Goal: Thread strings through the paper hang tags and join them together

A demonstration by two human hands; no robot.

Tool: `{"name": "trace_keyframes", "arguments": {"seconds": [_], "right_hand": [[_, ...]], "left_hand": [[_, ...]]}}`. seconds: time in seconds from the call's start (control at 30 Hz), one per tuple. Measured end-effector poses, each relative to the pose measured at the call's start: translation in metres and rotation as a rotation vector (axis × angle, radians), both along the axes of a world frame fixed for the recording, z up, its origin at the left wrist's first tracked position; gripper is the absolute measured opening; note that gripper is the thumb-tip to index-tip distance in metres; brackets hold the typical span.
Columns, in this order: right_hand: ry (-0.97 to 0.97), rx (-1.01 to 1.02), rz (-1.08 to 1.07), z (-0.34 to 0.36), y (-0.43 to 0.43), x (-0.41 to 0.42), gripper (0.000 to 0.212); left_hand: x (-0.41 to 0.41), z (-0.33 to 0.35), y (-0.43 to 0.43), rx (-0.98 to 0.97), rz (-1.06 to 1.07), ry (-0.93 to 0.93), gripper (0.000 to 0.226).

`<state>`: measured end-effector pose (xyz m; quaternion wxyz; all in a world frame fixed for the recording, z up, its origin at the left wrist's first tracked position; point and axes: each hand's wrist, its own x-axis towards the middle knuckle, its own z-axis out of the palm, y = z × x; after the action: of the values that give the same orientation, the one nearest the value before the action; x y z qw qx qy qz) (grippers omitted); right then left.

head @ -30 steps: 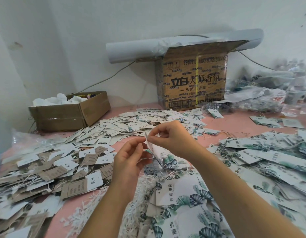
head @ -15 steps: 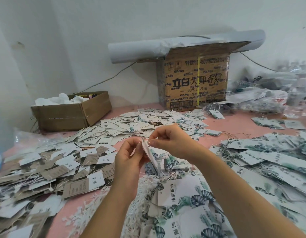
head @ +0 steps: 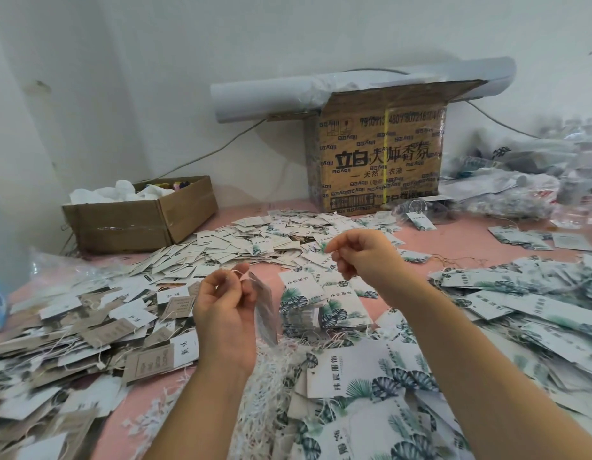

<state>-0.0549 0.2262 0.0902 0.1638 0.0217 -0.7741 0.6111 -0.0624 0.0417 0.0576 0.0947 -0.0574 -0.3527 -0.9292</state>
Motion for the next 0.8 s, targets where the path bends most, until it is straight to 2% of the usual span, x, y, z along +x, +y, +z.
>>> {"name": "trace_keyframes", "arguments": {"seconds": [0.17,0.33,0.53,0.67,0.8], "right_hand": [[0.082,-0.194,0.074,0.001,0.002,0.0,0.013],[0.123,-0.118,0.192,0.005,-0.008,0.004,0.011],[0.18,0.014,0.277,0.012,-0.021,0.012,0.015],[0.207,0.029,0.286,0.014,-0.024,0.014,0.022],[0.184,0.024,0.325,0.014,-0.025,0.013,0.017]], "left_hand": [[0.001,-0.002,0.001,-0.117,0.047,0.021,0.015],[0.004,-0.003,0.007,-0.269,0.023,0.08,0.01],[0.009,-0.003,0.011,-0.446,-0.013,0.186,0.019],[0.012,-0.001,0.014,-0.477,-0.029,0.22,0.012],[0.013,0.0,0.017,-0.505,-0.029,0.241,0.013]]}}
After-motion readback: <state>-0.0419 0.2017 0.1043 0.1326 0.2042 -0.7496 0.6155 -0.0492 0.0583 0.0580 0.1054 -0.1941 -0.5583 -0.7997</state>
